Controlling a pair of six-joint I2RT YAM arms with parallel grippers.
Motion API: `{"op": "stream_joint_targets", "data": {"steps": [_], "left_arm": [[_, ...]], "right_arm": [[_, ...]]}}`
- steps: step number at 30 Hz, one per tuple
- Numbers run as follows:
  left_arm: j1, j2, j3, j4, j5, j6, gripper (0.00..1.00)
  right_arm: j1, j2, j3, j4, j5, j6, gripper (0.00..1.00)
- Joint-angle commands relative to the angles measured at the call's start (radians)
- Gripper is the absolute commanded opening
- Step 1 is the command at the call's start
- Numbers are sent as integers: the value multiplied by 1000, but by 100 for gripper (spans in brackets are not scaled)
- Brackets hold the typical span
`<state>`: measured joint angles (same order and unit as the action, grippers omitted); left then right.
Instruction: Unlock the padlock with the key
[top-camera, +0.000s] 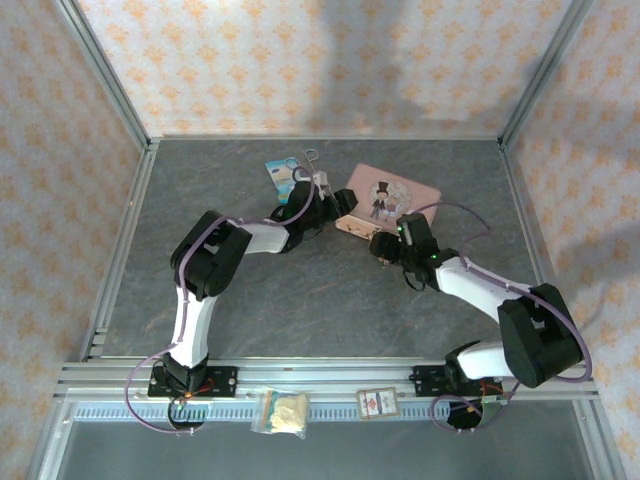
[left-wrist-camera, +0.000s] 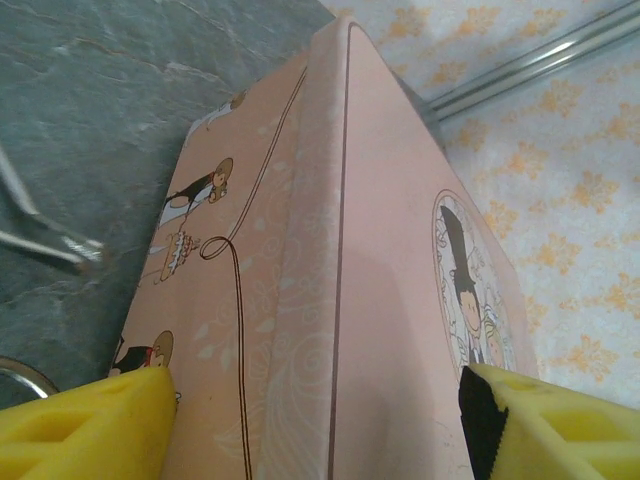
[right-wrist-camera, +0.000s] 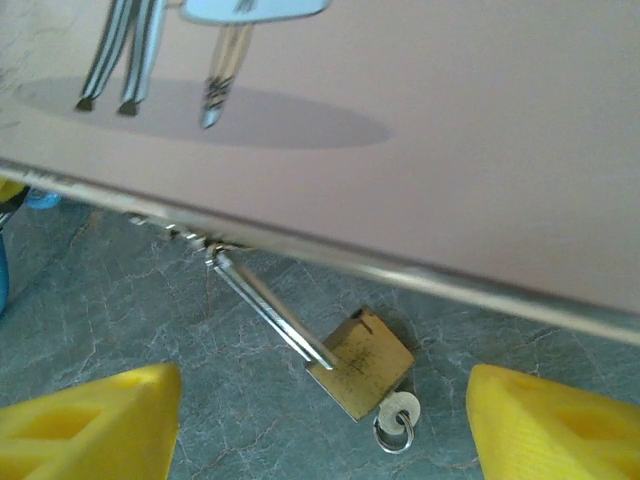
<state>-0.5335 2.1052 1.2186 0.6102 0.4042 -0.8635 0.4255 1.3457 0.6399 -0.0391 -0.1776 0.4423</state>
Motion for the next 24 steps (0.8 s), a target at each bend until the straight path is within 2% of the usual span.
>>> {"op": "stream_joint_targets", "data": {"steps": [1,6,13,16,24], "left_arm": [[-30,-1,66,33,36,-8,73],[-48,12,77,105,45,-58,73],[-52,23,72,115,45,-72,72],[-40,-4,49,99,26,-56,72],[14,-156,-57,30,-35,32,73]], "right_arm": [[18,18,36,-39,59,-37,74],[31,74,74,-80,107,-62,70],[68,164,130,-156,212,-90,61],[105,216,161,-195,275,-75,56],[154,349,245,-283,433,-25,51]]}}
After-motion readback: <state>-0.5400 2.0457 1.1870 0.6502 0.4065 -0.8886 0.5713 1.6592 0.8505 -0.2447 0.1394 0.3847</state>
